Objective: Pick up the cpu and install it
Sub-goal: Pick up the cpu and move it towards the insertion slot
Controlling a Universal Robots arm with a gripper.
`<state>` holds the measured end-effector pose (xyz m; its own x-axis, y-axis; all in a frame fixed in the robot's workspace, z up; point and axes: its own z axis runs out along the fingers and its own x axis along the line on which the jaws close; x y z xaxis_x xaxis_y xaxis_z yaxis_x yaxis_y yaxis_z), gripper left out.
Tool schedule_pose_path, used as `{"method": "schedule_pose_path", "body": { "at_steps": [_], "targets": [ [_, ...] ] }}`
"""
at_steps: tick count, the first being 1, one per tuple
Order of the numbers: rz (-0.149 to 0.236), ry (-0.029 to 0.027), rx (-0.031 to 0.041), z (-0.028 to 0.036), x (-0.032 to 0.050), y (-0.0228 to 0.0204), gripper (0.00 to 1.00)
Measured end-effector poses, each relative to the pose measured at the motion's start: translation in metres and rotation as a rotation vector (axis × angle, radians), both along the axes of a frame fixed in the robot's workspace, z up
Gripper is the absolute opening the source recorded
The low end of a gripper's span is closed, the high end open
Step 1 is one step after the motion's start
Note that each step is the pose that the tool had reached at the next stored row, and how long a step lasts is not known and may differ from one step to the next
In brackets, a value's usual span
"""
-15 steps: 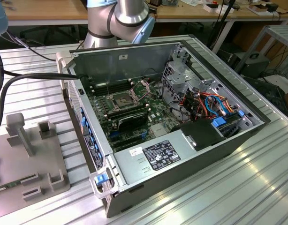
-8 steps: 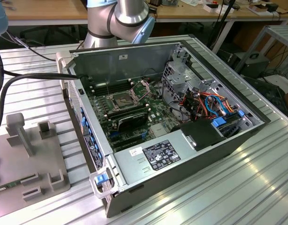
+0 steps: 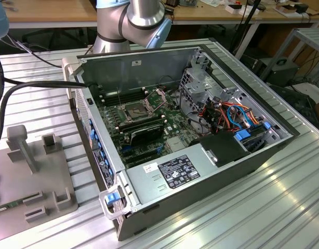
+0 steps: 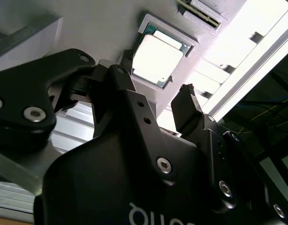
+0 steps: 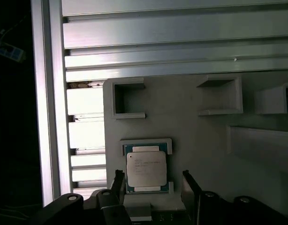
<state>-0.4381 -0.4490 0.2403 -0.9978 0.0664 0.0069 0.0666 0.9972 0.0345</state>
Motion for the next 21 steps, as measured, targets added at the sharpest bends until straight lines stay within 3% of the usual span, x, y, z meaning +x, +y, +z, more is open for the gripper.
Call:
{"method": "schedule_pose_path", "body": {
  "at_steps": [16, 21],
  "targets": [
    [0.000, 0.0000, 0.0000, -0.0005, 0.0000, 0.0000, 0.60],
    [0.000, -0.0001, 0.0001, -0.0081, 0.0000, 0.0000, 0.60]
  ]
}}
